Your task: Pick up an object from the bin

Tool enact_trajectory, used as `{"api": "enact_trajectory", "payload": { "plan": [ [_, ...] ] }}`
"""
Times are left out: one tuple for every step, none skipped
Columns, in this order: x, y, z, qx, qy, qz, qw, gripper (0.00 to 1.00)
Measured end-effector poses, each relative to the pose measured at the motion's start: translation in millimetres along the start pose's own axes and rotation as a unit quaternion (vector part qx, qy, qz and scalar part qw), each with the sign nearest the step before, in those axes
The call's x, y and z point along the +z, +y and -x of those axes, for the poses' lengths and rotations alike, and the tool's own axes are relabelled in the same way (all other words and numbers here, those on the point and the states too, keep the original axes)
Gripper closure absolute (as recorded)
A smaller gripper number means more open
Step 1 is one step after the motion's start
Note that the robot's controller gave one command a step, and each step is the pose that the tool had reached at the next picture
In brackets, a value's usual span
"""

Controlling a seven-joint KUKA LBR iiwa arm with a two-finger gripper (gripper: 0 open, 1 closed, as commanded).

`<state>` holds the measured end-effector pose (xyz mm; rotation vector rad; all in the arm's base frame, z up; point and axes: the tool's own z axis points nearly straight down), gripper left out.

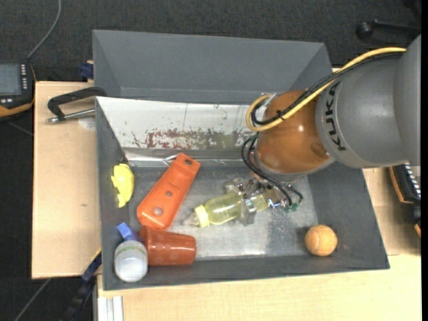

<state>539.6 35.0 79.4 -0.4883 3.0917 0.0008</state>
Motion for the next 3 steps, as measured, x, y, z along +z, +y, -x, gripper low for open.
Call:
{"api": "enact_trajectory", "payload": {
  "plan": [
    [4, -13, 35.8, -0.017, -0.0014, 0.0, 0.9999, 1.0],
    [3, -12, 18.3, -0.018, -0.0031, -0.001, 0.9998, 1.0],
    [7, -6, 13.7, -0.022, 0.0007, 0.001, 0.9997, 1.0]
  ]
}}
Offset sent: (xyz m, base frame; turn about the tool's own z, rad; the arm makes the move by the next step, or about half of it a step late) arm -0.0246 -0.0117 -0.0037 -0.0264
